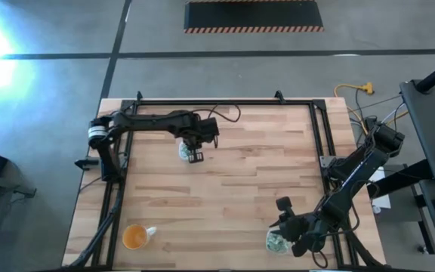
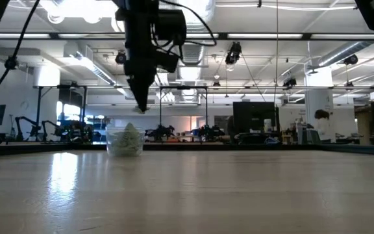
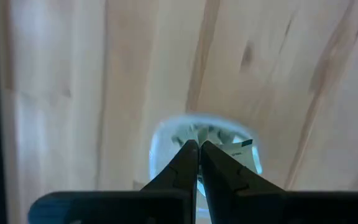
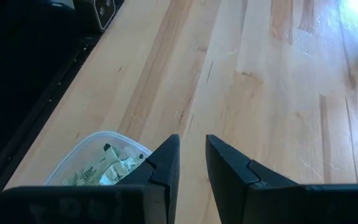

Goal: Pick and place Stevia / Truvia into bins
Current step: Put the stevia packet into the top transparent container

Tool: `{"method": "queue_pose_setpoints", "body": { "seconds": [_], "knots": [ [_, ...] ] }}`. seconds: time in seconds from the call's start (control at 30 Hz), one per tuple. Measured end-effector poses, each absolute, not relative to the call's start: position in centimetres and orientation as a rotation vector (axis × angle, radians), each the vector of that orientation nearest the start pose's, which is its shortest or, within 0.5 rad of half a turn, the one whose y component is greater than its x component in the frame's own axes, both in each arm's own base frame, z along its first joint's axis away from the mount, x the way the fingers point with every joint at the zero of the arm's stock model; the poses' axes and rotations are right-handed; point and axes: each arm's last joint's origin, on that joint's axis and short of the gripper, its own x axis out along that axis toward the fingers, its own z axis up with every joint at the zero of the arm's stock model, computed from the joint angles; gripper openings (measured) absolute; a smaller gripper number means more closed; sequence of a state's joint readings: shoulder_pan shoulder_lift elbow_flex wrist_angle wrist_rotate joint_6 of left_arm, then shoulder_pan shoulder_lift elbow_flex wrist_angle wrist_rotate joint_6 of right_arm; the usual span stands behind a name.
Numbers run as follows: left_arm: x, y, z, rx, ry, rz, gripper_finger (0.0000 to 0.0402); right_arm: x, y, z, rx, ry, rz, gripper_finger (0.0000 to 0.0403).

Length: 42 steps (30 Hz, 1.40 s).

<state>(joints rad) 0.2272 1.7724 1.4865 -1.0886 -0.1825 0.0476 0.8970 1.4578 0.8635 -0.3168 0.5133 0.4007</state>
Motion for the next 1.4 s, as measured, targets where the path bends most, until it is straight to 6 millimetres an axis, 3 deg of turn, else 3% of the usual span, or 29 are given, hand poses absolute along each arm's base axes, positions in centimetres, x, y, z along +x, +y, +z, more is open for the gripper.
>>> {"method": "queue_pose_setpoints", "body": {
  "seconds": [0.23, 0.43, 0.7, 1.1, 1.4],
  "knots": [
    [31.8, 8.0, 22.5, -0.005, 1.503, 0.303, 0.0001, 18.8, 21.3, 20.5, -0.212, 0.742, 0.208, 0.0068],
    [31.2, 8.1, 21.4, -0.011, 1.544, 0.309, 0.0001, 18.8, 21.3, 20.5, -0.21, 0.741, 0.209, 0.0068],
    [31.4, 8.5, 21.5, 0.031, 1.518, 0.369, 0.0005, 18.8, 21.3, 20.5, -0.209, 0.74, 0.209, 0.0068],
    [31.8, 8.6, 21.6, 0.052, 1.481, 0.357, 0.013, 18.9, 21.4, 20.6, -0.202, 0.726, 0.214, 0.0068],
    [31.3, 8.5, 23.5, 0.061, 1.433, 0.362, 0.0148, 19.1, 21.5, 21.9, -0.215, 0.672, 0.24, 0.0068]
  ]
}}
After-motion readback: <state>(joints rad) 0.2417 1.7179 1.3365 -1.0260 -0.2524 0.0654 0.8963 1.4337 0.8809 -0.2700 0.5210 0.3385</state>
